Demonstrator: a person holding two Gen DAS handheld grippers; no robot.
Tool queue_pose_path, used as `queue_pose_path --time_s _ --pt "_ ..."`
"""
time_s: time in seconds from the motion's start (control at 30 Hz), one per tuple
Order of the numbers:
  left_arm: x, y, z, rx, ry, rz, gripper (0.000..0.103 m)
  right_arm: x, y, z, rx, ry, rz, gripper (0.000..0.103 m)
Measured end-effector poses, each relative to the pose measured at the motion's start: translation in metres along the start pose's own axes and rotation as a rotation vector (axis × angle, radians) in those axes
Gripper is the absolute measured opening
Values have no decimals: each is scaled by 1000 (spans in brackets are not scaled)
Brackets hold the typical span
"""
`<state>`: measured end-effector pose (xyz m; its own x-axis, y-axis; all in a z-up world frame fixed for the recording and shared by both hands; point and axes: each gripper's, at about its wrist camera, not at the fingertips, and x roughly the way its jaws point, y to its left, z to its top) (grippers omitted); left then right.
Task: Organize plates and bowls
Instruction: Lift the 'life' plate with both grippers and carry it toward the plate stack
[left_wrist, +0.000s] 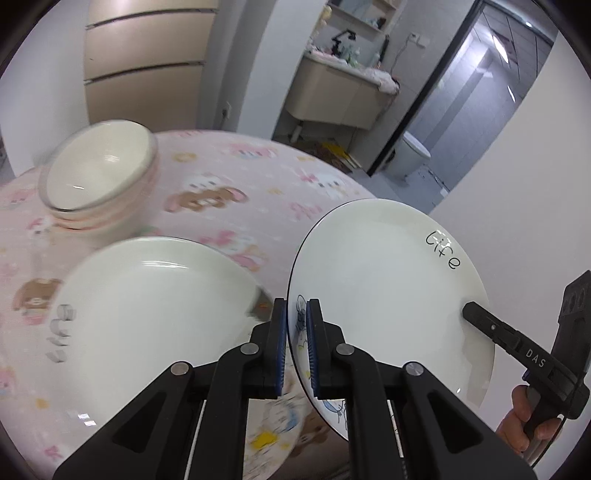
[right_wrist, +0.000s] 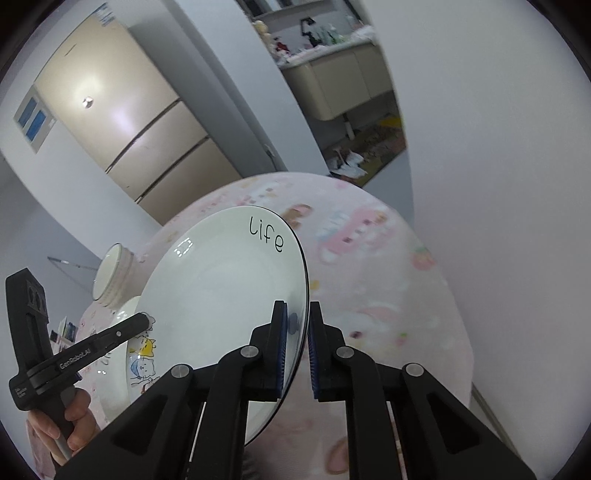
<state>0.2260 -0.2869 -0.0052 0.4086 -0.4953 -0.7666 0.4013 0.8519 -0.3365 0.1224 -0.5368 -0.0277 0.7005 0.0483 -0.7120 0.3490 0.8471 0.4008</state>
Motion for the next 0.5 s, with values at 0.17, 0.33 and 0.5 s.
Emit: queue_pose_path --time_s 0.17,0.33,0.5 --pt "-39 33 -4 -39 -53 25 8 -1 45 0 -57 7 39 12" --pt "-71 73 -15 -77 -100 66 8 9 98 -9 -123 36 87 12" --pt "-86 112 -34 -131 -137 78 8 24 135 -25 -158 57 127 12"
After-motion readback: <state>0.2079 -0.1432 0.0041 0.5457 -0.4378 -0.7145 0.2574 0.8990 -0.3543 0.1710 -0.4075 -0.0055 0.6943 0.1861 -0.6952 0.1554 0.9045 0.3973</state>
